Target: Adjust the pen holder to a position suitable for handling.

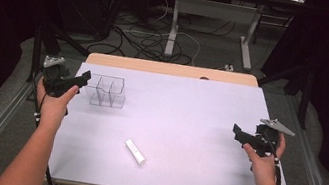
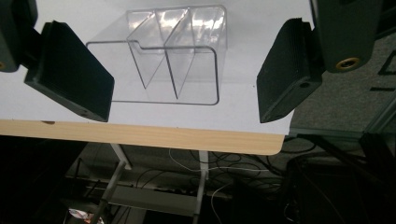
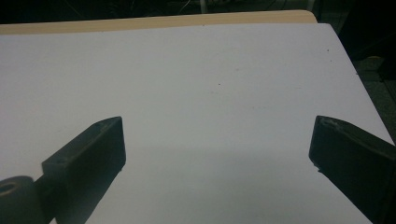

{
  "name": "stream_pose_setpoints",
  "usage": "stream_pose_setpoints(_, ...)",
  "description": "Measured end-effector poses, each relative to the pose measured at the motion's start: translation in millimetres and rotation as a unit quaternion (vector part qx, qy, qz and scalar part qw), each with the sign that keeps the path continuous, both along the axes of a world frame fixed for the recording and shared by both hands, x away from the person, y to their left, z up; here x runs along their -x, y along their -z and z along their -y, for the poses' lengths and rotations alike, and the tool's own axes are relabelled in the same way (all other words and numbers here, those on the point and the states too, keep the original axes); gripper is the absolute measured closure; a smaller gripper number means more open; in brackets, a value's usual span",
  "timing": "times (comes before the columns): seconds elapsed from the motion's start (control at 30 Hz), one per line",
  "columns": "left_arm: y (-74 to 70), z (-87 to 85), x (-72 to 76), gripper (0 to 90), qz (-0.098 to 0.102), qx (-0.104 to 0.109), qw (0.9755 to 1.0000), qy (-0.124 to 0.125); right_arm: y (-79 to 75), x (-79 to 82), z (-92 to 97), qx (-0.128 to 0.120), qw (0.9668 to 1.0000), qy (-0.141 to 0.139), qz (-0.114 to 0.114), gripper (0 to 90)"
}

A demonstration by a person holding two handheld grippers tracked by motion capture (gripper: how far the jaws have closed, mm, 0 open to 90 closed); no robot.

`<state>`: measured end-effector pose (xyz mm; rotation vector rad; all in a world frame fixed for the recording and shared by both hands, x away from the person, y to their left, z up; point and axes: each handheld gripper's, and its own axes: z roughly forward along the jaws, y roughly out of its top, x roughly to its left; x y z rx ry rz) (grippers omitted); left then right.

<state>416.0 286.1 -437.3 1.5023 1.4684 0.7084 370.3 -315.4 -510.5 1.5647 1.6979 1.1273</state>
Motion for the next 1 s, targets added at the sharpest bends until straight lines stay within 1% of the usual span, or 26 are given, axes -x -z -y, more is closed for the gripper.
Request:
stream_pose_setpoints(0.03,-2.7,-1.2,-2.6,22.0,-0.004,-0.001,1.0000,-0.006,0.2,0.2,0.0,0.001,1.0000,0.000,-0.002,3.9)
stream_pose_setpoints(0.13,-4.8,-2.4,-5.2,23.9,-0.003,0.000,0.9999,-0.010,1.1,-0.2,-0.3,0.000,1.0000,-0.003,-0.004,4.1)
stream_pose_setpoints(0.17,-6.1,-2.6,-6.3,25.1,-0.004,-0.002,0.9999,-0.012,0.7,0.0,-0.5,0.001,1.0000,-0.002,-0.009,4.1)
stream_pose_setpoints(0.23,-8.5,-3.3,-8.6,28.6,-0.008,-0.004,0.9999,-0.013,1.1,-0.3,-0.8,-0.002,1.0000,-0.004,-0.004,4.3)
stream_pose_setpoints(0.27,-9.5,-3.3,-10.0,28.6,-0.008,-0.007,0.9998,-0.014,1.1,-0.3,-0.8,-0.002,1.0000,-0.004,-0.004,4.3)
stream_pose_setpoints(0.3,-10.6,-3.2,-11.4,30.1,-0.008,-0.010,0.9998,-0.014,0.6,0.3,-0.6,0.000,0.9999,-0.003,-0.011,4.7)
stream_pose_setpoints(0.33,-11.9,-3.1,-12.4,30.1,-0.013,-0.013,0.9997,-0.014,0.6,0.3,-0.6,0.000,0.9999,-0.003,-0.011,4.7)
stream_pose_setpoints(0.37,-12.7,-2.7,-13.8,30.7,-0.013,-0.013,0.9997,-0.014,1.6,-0.5,-0.7,-0.003,1.0000,-0.004,-0.005,4.9)
stream_pose_setpoints(0.47,-15.4,-2.3,-18.0,31.2,-0.022,-0.029,0.9993,-0.008,2.1,-0.7,-0.6,-0.003,1.0000,-0.004,-0.006,5.4)
stream_pose_setpoints(0.57,-15.6,-0.2,-22.7,32.5,-0.027,-0.032,0.9991,-0.003,2.6,-0.9,-0.6,-0.002,1.0000,-0.005,-0.008,5.7)
stream_pose_setpoints(0.63,-15.5,0.1,-25.4,33.4,-0.036,-0.040,0.9986,-0.001,3.0,-1.1,-0.4,-0.001,0.9999,-0.007,-0.008,6.0)
stream_pose_setpoints(0.7,-13.1,0.8,-28.7,34.2,-0.037,-0.042,0.9984,-0.006,3.4,-1.3,-0.8,-0.001,0.9999,-0.006,-0.010,6.1)
stream_pose_setpoints(0.73,-11.8,0.8,-30.4,34.2,-0.042,-0.043,0.9982,-0.008,3.4,-1.3,-0.8,-0.001,0.9999,-0.006,-0.010,6.1)
stream_pose_setpoints(0.8,-8.6,0.2,-33.8,39.3,-0.055,-0.040,0.9977,-0.008,3.4,-1.3,-0.8,-0.002,0.9999,-0.007,-0.010,6.4)
stream_pose_setpoints(0.83,-7.0,-0.3,-35.6,41.4,-0.065,-0.038,0.9971,-0.006,3.5,-1.3,-0.8,-0.003,0.9999,-0.007,-0.010,6.5)
stream_pose_setpoints(0.87,-5.2,-0.8,-37.4,41.4,-0.072,-0.039,0.9966,-0.004,3.5,-1.3,-0.8,-0.003,0.9999,-0.007,-0.010,6.5)
stream_pose_setpoints(0.93,-1.5,-0.5,-40.6,45.0,-0.083,-0.043,0.9956,-0.006,3.8,-1.2,-0.9,-0.006,0.9999,-0.007,-0.012,6.5)
stream_pose_setpoints(1.0,1.8,-0.5,-43.7,46.1,-0.088,-0.048,0.9949,-0.006,4.0,-1.3,-1.0,-0.007,0.9999,-0.007,-0.013,6.5)
